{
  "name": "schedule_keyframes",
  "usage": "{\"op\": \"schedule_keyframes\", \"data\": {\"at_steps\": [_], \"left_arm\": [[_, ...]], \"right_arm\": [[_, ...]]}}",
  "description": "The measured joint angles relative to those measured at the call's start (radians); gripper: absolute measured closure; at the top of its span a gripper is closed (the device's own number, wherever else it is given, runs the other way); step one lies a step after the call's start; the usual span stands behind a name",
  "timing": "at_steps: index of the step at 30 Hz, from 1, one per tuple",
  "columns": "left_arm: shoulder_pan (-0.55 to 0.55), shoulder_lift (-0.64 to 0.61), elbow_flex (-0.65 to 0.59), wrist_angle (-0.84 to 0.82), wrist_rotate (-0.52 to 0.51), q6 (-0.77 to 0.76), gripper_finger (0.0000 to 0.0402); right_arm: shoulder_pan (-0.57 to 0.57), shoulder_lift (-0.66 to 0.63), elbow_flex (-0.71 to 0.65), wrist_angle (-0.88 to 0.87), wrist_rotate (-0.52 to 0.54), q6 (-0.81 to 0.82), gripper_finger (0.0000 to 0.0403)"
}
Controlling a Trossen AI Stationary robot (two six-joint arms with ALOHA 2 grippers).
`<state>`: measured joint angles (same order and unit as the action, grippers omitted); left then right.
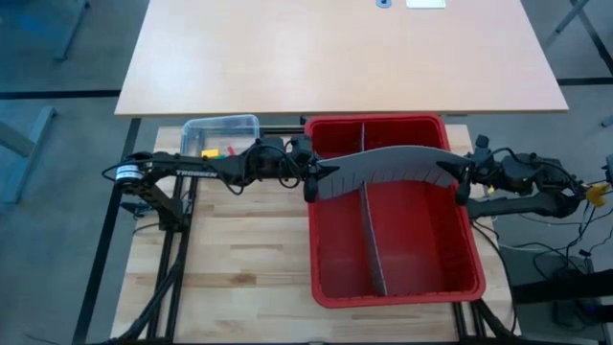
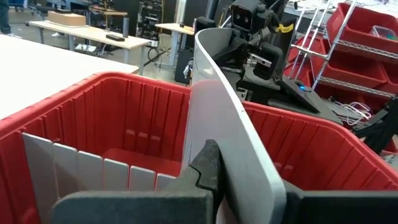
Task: Sort blocks
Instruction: Insert the bin divider into the red bin
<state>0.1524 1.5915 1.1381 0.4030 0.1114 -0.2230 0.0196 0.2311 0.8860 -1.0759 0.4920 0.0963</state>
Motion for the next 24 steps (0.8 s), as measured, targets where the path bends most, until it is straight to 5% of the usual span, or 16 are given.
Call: {"op": "schedule_keyframes", "data": {"at_steps": [24], "left_arm": [[-0.001, -0.053, 0.001, -0.231, 0.091, 0.006, 0.0401]], "right_arm": [[0.001, -0.002, 0.006, -0.040, -0.217, 0.003, 0.0402]]}}
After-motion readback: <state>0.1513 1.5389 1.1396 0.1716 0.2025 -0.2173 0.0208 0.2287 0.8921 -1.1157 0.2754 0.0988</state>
